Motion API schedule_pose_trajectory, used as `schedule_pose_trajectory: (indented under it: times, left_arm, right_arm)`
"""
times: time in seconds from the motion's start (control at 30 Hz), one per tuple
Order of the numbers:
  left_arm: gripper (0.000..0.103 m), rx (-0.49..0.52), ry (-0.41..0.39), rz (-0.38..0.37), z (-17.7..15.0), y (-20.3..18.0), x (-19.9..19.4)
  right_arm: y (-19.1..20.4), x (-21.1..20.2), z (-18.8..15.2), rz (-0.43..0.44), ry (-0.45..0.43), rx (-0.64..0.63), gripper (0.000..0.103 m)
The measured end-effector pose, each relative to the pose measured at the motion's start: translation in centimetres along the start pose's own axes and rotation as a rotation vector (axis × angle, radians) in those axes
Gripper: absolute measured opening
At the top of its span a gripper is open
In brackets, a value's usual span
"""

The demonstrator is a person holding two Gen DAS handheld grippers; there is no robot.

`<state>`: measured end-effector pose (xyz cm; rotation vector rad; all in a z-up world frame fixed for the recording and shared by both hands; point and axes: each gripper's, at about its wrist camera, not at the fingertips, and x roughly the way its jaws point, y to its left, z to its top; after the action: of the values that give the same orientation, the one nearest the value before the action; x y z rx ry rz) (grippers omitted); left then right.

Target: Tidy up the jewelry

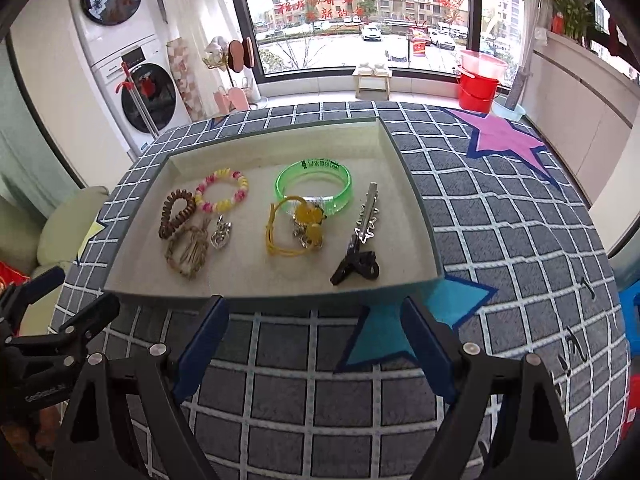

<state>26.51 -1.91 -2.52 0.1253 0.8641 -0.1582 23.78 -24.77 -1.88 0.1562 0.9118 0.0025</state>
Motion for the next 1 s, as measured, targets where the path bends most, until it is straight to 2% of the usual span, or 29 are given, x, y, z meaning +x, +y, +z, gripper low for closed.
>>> schedule_pose_trajectory:
  times: [0.6,1.0]
  left_arm:
    - [0.103,-0.033,0.013,0.009,-6.1,0.2,-4.1]
    - [0.103,-0.044,-0.085,0.044,-7.8,0.4,-7.7]
  right_arm:
    - [1.8,-3.8,-4.9,-0.004,-0.032,-0.026,0.09]
    - [1.9,-6.4,-7.2,-0.006,-0.083,-0.01,0.09]
